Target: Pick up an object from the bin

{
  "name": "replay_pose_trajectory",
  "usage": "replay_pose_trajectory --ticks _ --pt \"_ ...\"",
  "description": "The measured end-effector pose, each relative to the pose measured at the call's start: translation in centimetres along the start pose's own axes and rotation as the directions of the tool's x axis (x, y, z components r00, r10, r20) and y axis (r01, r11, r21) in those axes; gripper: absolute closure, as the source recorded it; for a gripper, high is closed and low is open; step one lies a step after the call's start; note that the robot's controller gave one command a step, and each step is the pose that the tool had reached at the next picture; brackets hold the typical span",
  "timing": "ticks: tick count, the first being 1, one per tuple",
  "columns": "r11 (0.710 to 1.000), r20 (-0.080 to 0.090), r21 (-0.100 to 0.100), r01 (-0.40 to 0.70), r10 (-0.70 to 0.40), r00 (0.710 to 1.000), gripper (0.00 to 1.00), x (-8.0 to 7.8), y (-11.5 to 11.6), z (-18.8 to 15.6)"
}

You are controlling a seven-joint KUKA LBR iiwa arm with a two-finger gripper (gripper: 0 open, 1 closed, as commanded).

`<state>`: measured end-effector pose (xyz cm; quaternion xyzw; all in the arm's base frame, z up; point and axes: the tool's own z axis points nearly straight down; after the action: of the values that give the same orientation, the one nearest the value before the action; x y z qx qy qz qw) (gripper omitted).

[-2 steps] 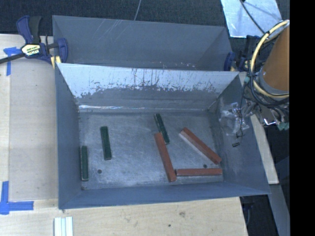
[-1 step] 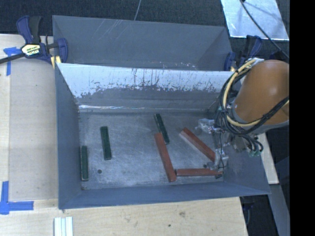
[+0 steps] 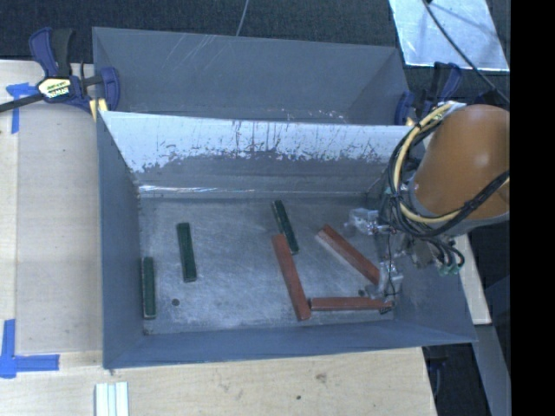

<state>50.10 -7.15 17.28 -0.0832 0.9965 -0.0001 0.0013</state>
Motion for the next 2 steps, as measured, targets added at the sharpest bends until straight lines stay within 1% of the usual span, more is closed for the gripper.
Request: replay_pose_trajectory --ticks 1,2 --pt "0.996 0.006 0.003 0.087 -0.087 0.996 0.0 0.3 -0.4 1.9" --pt "0.913 -0.002 -0.001 0.409 -0.409 0.913 0.0 1.3 -5.7 10.5"
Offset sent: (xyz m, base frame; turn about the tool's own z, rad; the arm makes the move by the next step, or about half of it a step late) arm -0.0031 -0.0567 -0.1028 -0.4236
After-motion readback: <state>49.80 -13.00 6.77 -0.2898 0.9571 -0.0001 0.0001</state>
